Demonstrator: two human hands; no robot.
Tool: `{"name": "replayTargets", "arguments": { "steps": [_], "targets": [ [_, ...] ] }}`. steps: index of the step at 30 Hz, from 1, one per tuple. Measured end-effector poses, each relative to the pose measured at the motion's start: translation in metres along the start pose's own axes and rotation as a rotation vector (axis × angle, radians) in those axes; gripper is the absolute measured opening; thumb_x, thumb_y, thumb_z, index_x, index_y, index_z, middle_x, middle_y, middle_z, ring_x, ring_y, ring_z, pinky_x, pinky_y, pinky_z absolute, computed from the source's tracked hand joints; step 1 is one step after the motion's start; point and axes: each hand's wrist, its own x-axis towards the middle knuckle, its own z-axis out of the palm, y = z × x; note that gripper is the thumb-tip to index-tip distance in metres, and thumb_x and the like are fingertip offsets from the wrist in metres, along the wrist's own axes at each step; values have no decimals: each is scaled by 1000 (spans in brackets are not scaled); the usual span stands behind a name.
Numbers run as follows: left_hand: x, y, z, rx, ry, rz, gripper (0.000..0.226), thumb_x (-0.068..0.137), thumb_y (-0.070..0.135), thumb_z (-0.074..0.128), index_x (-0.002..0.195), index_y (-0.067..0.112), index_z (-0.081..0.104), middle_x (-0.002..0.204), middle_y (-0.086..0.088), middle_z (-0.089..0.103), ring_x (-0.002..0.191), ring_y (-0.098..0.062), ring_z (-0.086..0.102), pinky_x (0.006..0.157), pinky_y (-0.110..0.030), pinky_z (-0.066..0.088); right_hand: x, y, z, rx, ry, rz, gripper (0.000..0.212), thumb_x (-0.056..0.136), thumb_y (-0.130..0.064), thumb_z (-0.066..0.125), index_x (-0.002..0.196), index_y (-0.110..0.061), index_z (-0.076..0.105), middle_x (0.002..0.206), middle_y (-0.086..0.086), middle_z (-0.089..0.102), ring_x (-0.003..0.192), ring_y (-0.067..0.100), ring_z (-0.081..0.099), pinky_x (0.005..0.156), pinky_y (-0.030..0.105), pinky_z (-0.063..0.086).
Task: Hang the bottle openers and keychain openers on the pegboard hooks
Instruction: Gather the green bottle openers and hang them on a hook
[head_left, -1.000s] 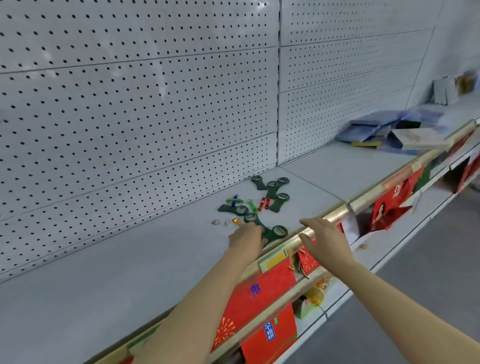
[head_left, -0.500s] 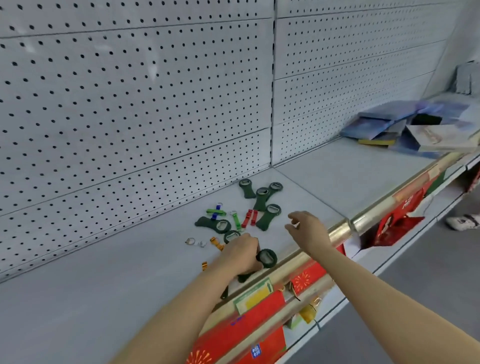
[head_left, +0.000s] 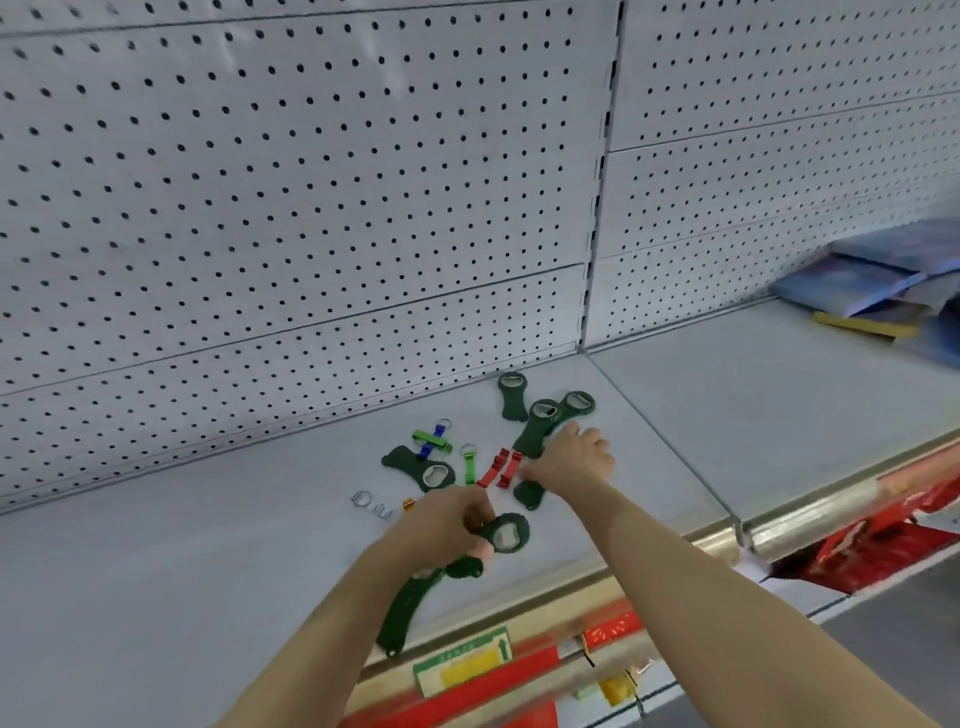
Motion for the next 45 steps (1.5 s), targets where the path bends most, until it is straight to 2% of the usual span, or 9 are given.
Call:
{"name": "replayTargets", "arguments": {
  "steps": [3, 6, 10, 16, 21, 28, 32, 40, 45],
  "targets": [
    [-3, -7, -5, -211, 89, -46, 20, 84, 18, 74, 94, 28, 60, 99, 9, 66, 97, -10, 63, 95, -32, 50, 5, 0, -3, 133, -31, 35, 67, 81, -26, 71, 133, -6, 34, 131, 17, 36, 116, 34, 46, 97, 41, 44],
    [-8, -9, -10, -496, 273, -69, 23, 84, 16, 75, 101, 23, 61, 101, 5, 70, 97, -13, 67, 90, -33, 56, 5, 11, -5, 367, 51, -9, 46, 85, 1, 58, 126, -6, 39, 130, 18, 33, 82, 30, 54, 70, 36, 49],
    [-15, -6, -15, -684, 509, 0, 48, 81, 11, 78, 119, 32, 56, 104, 6, 71, 95, -11, 68, 76, -22, 53, -8, 28, 2, 648, 158, -73, 50, 77, 1, 71, 121, -13, 52, 120, 13, 55, 79, 20, 51, 53, 22, 37],
    [-40, -15, -36, -788, 667, 99, 52, 83, 1, 74, 120, 35, 61, 116, 3, 66, 89, -7, 71, 68, -17, 56, -66, -7, -10, 1026, 202, -184, 47, 79, 4, 70, 119, -19, 60, 98, 3, 67, 78, 14, 64, 56, 18, 50],
    [-93, -41, -60, -874, 740, 151, 49, 88, -1, 68, 114, 39, 61, 112, 10, 65, 97, -5, 65, 75, -19, 54, -142, -59, -23, 1212, 207, -258, 49, 80, 8, 67, 117, -23, 61, 92, 1, 68, 81, 16, 65, 67, 29, 58],
    [-177, -77, -97, -1005, 855, 238, 51, 86, -7, 66, 115, 35, 64, 109, 15, 68, 101, -6, 65, 80, -21, 51, -247, -120, -20, 1343, 262, -421, 49, 78, 5, 71, 109, -31, 63, 95, -1, 71, 92, 17, 69, 78, 31, 59],
    [-225, -89, -111, -1045, 920, 281, 52, 85, -8, 65, 118, 33, 64, 110, 12, 69, 100, -7, 66, 80, -20, 50, -296, -147, -22, 1380, 249, -500, 49, 78, 6, 70, 110, -30, 64, 93, 4, 70, 90, 23, 69, 82, 44, 59],
    [-328, -112, -113, -1093, 1081, 325, 51, 85, -9, 65, 113, 33, 66, 101, 18, 70, 95, -4, 66, 78, -21, 51, -388, -175, -16, 1474, 136, -642, 48, 79, 10, 68, 111, -25, 64, 92, 7, 70, 83, 18, 66, 70, 28, 54],
    [-385, -124, -118, -1077, 1142, 336, 52, 86, -10, 64, 115, 32, 65, 104, 16, 70, 98, -7, 66, 75, -19, 50, -443, -191, -9, 1508, 76, -718, 48, 78, 10, 68, 108, -28, 65, 92, 6, 71, 84, 18, 68, 75, 29, 54]
  ]
}}
